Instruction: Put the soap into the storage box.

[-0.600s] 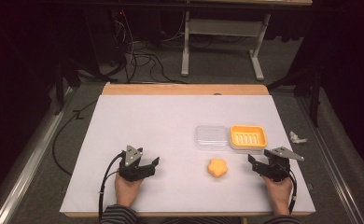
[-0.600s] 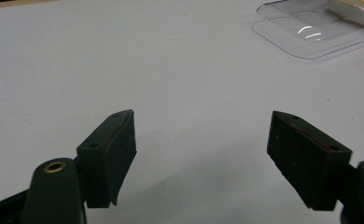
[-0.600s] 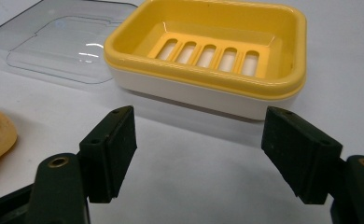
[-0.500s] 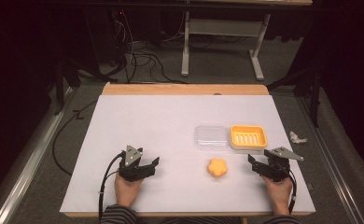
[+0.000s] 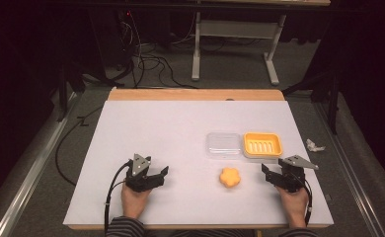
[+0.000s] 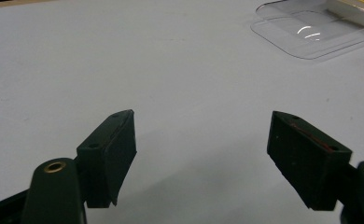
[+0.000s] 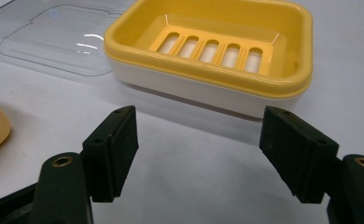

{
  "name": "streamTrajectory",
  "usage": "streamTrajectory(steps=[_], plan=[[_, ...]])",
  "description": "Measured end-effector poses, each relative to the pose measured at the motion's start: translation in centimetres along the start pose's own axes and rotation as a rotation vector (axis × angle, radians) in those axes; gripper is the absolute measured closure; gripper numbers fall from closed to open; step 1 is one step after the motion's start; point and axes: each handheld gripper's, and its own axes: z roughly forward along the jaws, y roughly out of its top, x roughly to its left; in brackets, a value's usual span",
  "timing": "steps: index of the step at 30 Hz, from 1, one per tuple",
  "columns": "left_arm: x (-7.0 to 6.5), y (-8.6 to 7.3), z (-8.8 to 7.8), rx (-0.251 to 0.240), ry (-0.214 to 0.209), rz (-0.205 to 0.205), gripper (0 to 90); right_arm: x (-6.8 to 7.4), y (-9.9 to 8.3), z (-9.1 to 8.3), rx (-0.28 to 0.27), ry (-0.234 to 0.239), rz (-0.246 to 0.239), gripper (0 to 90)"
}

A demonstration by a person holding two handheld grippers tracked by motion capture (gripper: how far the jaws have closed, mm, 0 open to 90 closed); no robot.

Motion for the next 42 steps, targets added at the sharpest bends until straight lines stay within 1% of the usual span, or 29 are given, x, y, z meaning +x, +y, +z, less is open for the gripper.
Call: streamTrajectory(steps=[5, 9, 12, 14, 18, 20, 21, 24, 26, 28, 30, 31, 32, 34, 35, 38, 40, 42], plan=[[0.0, 0.0, 0.0, 0.001, 0.001, 0.000, 24.5, -0.1, 0.0, -0.1, -0.004, 0.008, 0.003, 28.6], [0.0, 0.0, 0.0, -0.001, -0.001, -0.004, 24.6, 0.0, 0.0, -0.1, -0.008, 0.017, -0.013, 28.9], [0.0, 0.0, 0.0, 0.000, 0.001, -0.001, 24.6, 0.0, 0.1, -0.1, -0.004, 0.025, -0.016, 29.0], [0.0, 0.0, 0.1, -0.002, 0.000, -0.003, 24.5, 0.0, 0.2, -0.1, 0.000, 0.035, -0.005, 29.0], [0.0, 0.0, 0.1, 0.000, 0.000, -0.003, 24.5, 0.0, 0.1, -0.3, -0.005, 0.042, -0.010, 29.0], [0.0, 0.0, 0.0, 0.002, 0.002, 0.004, 24.5, 0.2, 0.1, -0.7, -0.011, 0.062, -0.001, 29.0], [0.0, 0.0, 0.1, -0.001, 0.002, -0.002, 24.5, 0.2, 0.1, -0.7, -0.011, 0.062, -0.001, 29.0], [0.0, 0.0, 0.0, 0.002, 0.004, 0.004, 24.5, 0.3, 0.1, -0.9, -0.014, 0.077, -0.002, 28.9], [0.0, 0.0, 0.1, 0.000, 0.003, -0.001, 24.5, 0.5, 0.2, -1.0, -0.011, 0.084, -0.002, 28.9], [0.0, 0.0, 0.0, 0.002, 0.003, 0.005, 24.5, 0.8, 0.4, -1.1, -0.011, 0.089, -0.005, 28.9], [0.0, 0.0, 0.0, 0.002, 0.003, 0.004, 24.5, 1.2, 0.5, -1.2, -0.008, 0.103, -0.007, 28.8], [0.0, 0.0, 0.0, 0.001, 0.002, 0.001, 24.5, 1.2, 0.5, -1.2, -0.011, 0.107, -0.019, 28.8], [0.0, 0.0, 0.0, 0.001, 0.002, 0.002, 24.5, 1.5, 0.6, -1.3, -0.009, 0.115, -0.021, 28.8], [0.0, 0.0, 0.1, 0.002, 0.003, 0.004, 24.6, 1.6, 0.6, -1.3, -0.008, 0.120, -0.021, 28.7], [0.0, 0.0, 0.1, 0.000, 0.003, 0.001, 24.5, 1.8, 0.6, -1.4, -0.001, 0.136, -0.011, 28.6], [0.0, 0.0, 0.0, 0.002, 0.001, 0.003, 24.5, 2.1, 0.6, -1.4, -0.003, 0.143, -0.015, 28.6], [0.0, 0.0, 0.0, 0.001, 0.002, 0.003, 24.5, 2.4, 0.6, -1.6, -0.001, 0.163, -0.012, 28.5], [0.0, 0.0, 0.0, 0.001, 0.003, 0.003, 24.5, 2.7, 0.7, -1.7, -0.007, 0.171, -0.016, 28.5]])
